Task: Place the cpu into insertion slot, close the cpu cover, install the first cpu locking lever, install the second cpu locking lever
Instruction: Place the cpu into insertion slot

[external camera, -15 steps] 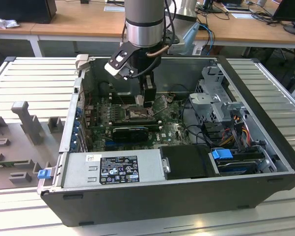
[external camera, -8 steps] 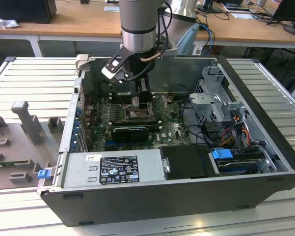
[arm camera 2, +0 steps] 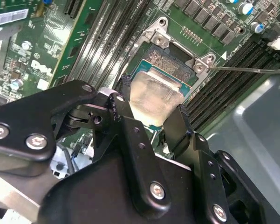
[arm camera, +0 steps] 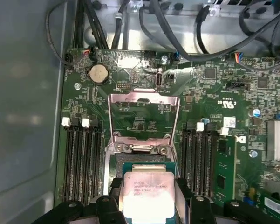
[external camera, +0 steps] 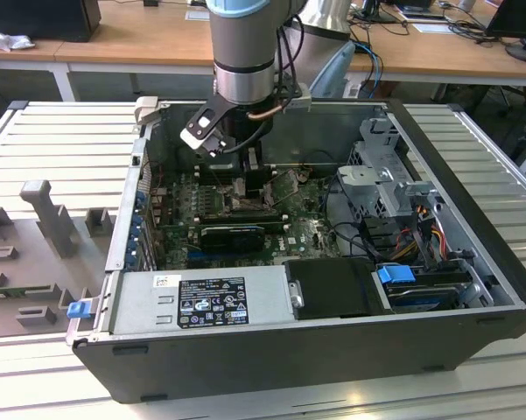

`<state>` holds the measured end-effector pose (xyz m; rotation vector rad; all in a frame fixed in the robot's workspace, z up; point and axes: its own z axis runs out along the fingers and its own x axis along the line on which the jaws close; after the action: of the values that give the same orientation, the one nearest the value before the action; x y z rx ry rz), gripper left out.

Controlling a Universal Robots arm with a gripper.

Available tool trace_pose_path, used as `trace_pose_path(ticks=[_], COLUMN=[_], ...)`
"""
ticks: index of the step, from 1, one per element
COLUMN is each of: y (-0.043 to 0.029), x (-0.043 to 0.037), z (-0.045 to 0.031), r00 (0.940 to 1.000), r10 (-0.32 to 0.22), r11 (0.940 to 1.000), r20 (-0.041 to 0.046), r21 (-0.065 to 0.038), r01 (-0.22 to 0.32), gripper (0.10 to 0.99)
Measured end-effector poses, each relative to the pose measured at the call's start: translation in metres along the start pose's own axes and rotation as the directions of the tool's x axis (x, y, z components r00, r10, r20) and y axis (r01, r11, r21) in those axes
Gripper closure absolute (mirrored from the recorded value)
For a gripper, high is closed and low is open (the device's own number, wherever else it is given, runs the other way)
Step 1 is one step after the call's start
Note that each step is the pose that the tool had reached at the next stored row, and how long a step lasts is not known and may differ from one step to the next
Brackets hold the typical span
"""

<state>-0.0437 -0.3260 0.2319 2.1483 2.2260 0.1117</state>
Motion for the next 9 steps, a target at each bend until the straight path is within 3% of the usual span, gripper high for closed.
trace_pose_path(ticks=[2, 7, 9], y=[-0.0005, -0.0027, -0.0029], x=[0.0004, 0.0018, 0.0028], z=[0.0058, 0.0186, 0.0205], r00=[0.9995, 0.9996, 0.9996], r10=[0.032, 0.03, 0.03], r11=[0.9995, 0.9996, 0.9996], r20=[0.0029, 0.0026, 0.0026], r21=[0.0, 0.0, 0.0], r01=[-0.032, -0.03, -0.03], gripper=[0.557, 0.557, 0.557])
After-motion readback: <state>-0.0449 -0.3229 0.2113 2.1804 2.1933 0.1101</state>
